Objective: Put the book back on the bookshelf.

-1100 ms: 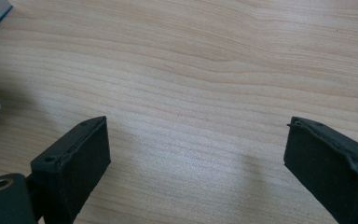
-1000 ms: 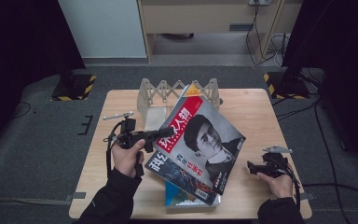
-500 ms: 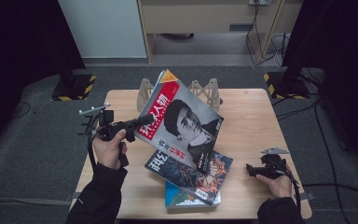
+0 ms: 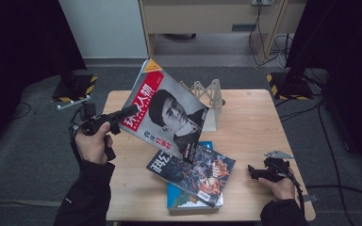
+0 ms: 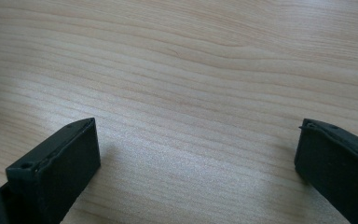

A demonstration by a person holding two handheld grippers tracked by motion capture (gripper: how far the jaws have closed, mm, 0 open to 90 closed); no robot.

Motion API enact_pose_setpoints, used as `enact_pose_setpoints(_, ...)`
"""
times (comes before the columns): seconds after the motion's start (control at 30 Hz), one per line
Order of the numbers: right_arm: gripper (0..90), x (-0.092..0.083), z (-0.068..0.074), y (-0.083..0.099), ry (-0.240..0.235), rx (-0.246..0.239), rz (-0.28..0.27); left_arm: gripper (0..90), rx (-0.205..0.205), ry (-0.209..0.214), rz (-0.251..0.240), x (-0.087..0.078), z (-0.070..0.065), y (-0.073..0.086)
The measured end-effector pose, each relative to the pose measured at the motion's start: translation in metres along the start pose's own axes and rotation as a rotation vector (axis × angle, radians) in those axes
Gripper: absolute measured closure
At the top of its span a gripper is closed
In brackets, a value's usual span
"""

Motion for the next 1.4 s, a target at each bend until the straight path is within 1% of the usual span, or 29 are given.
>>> enact_pose_setpoints(0.13, 0.4, 0.000, 0.001, 0.000, 0.005, 0.006, 0.000, 86.1, 0.003, -0.001, -0.029, -0.010, -0.001, -0.010)
enact_pose_setpoints(0.27, 0.3, 0.000, 0.000, 0.000, 0.008, 0.005, -0.001, 86.1, 0.011, -0.015, -0.052, -0.020, 0.000, -0.018)
enact_pose_setpoints(0.4, 0.4, 0.000, 0.001, 0.000, 0.011, 0.006, -0.001, 86.1, 0.017, -0.037, -0.077, -0.030, 0.003, -0.024)
enact_pose_setpoints(0.67, 0.4, 0.000, 0.000, 0.000, 0.010, 0.006, -0.001, 86.1, 0.023, -0.070, -0.105, -0.049, 0.011, -0.031)
enact_pose_setpoints(0.77, 0.4, 0.000, 0.001, 0.000, 0.010, 0.006, -0.001, 86.1, 0.013, -0.083, -0.125, -0.055, 0.015, -0.035)
enact_pose_setpoints(0.8, 0.4, 0.000, 0.000, 0.000, 0.010, 0.006, -0.001, 86.1, 0.016, -0.091, -0.126, -0.057, 0.016, -0.037)
enact_pose_setpoints(0.93, 0.4, 0.000, 0.000, 0.000, 0.011, 0.006, -0.001, 86.2, 0.018, -0.117, -0.145, -0.061, 0.020, -0.043)
enact_pose_setpoints(1.1, 0.4, 0.000, 0.001, 0.000, 0.010, 0.006, -0.001, 86.2, 0.026, -0.158, -0.168, -0.061, 0.024, -0.052)
enact_pose_setpoints(1.17, 0.4, 0.000, 0.001, 0.000, 0.010, 0.006, -0.001, 86.2, 0.024, -0.174, -0.179, -0.061, 0.027, -0.055)
enact_pose_setpoints(1.4, 0.4, 0.000, 0.001, 0.000, 0.010, 0.006, -0.001, 86.2, 0.021, -0.216, -0.194, -0.055, 0.036, -0.063)
Point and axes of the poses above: each handheld gripper's, and its own axes: x roughly forward along the jaws, y roughly out of its underside, z roughly to its left, the point moved 5 cm from there along x, roughly forward along the jaws, and after that the axes turned 12 degrees about -x, right-handed, at the moved point
